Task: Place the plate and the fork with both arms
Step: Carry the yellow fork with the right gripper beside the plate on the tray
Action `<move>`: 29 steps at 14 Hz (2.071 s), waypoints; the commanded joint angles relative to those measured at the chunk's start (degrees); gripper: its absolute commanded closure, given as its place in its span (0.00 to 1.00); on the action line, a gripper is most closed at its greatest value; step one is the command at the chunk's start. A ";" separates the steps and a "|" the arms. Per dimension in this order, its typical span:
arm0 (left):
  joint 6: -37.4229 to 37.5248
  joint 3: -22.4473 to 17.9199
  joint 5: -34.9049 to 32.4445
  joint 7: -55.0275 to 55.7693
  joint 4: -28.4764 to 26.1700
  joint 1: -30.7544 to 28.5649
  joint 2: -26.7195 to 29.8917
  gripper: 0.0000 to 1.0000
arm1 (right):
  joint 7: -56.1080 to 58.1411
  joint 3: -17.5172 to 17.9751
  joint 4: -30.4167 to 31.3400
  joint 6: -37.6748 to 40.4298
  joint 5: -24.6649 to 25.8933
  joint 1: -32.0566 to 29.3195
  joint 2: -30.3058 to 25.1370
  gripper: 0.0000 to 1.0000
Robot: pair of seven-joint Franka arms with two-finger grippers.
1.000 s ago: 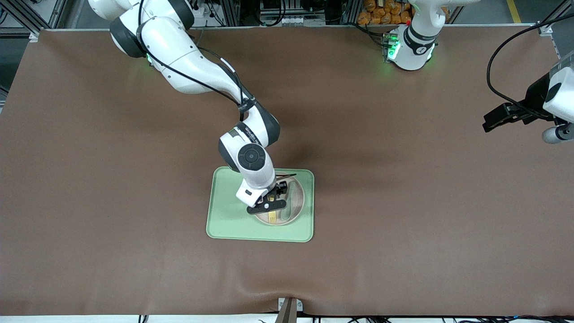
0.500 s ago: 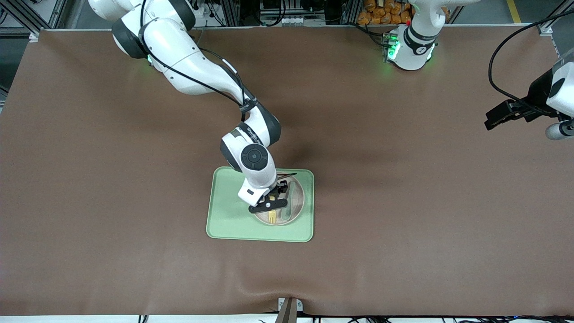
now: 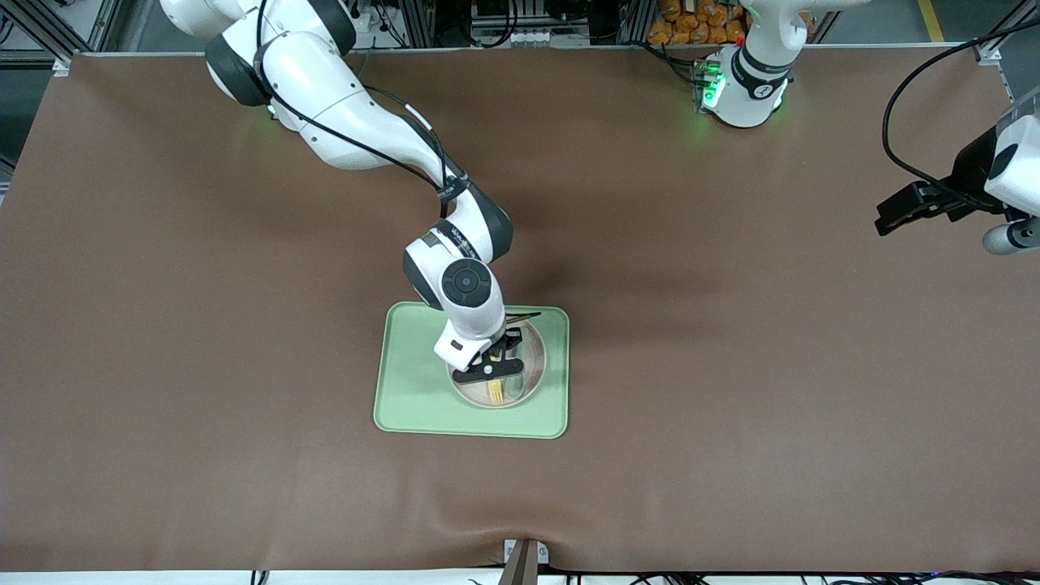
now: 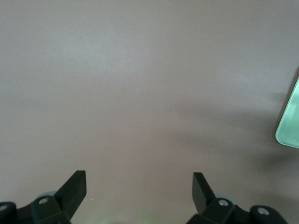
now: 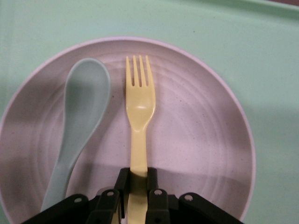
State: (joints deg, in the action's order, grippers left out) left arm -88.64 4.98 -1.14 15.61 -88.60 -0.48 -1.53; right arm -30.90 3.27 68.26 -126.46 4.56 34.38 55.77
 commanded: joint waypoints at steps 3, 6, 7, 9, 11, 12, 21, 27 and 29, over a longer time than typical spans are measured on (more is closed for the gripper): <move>-0.13 0.73 -1.24 -0.93 -1.13 -0.49 1.62 0.00 | -2.41 0.51 -5.93 6.56 0.54 -0.36 0.57 1.00; -0.13 0.55 -1.15 -0.84 -1.13 -0.40 1.62 0.00 | -2.59 0.78 -7.71 9.83 -2.00 -1.95 -1.01 1.00; -0.13 0.73 -1.24 -0.84 -1.13 -0.49 1.62 0.00 | -2.50 0.60 -7.71 9.83 -2.18 -2.82 -1.71 1.00; -0.13 0.73 -1.15 -0.84 -1.13 -0.49 1.62 0.00 | -2.59 0.69 -7.10 9.83 -3.24 -6.76 -2.07 1.00; -0.13 0.73 -1.15 -0.84 -1.22 -0.49 1.62 0.00 | -2.24 3.49 -4.30 9.75 -3.07 -11.33 -3.12 1.00; -0.13 0.56 -1.15 -0.84 -1.13 -0.40 1.53 0.00 | -2.15 4.72 -2.80 9.74 -2.63 -13.18 -3.91 1.00; -0.13 0.55 -1.15 -0.84 -1.22 -0.49 1.53 0.00 | 0.93 5.35 9.77 5.18 1.15 -13.91 -6.90 1.00; -0.13 0.73 -1.15 -0.84 -1.13 -0.49 1.44 0.00 | 1.54 5.17 13.04 4.29 1.15 -14.87 -9.80 0.18; -0.22 0.56 -1.15 -0.84 -1.22 -0.40 1.44 0.00 | 1.72 5.08 11.99 4.30 1.07 -16.18 -9.98 0.00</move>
State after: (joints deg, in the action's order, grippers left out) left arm -88.64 5.13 -1.14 15.59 -88.63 -0.48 -1.49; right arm -29.85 7.72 78.70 -122.14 4.64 20.14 47.90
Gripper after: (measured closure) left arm 0.000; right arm 0.608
